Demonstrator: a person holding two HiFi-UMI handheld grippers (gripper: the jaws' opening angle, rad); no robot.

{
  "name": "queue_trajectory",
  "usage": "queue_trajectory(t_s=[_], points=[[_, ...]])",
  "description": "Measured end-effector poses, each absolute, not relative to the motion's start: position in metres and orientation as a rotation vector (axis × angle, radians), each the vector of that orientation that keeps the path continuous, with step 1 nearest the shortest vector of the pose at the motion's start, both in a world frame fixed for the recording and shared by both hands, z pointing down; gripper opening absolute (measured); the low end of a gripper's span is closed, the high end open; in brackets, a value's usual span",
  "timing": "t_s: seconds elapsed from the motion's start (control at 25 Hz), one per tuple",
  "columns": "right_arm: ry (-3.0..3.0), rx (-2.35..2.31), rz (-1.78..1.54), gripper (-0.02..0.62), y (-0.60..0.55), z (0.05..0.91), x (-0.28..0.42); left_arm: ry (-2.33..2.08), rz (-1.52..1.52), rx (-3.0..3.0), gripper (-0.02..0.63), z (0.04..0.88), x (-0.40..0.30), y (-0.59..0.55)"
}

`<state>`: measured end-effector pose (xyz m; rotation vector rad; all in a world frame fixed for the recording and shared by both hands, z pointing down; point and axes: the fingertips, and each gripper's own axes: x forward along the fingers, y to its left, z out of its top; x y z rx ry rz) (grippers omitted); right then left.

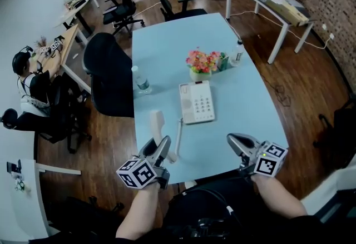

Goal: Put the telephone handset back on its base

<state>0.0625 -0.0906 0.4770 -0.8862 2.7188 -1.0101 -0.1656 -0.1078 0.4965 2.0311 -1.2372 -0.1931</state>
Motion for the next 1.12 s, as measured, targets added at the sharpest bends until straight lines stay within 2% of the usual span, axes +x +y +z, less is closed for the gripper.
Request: queue_trajectory(t_s=[0.48, 0.84, 1.12], points=[[2.683, -0.856, -0.971, 0.015, -0.16, 0.473, 0.088, -1.409, 0.041, 1.9, 0.209, 0.553, -0.138, -0.215], [2.668, -0.816, -1.06, 0.015, -0.18, 0.492, 0.108, -1.512, 0.395, 1.776, 0.209, 0.637, -0.106, -0.296], [2.647, -0.844, -1.117, 0.015, -0.177, 0.505, 0.133, -1.548, 0.546, 1.673, 0.21, 0.679, -0.092, -0.325]])
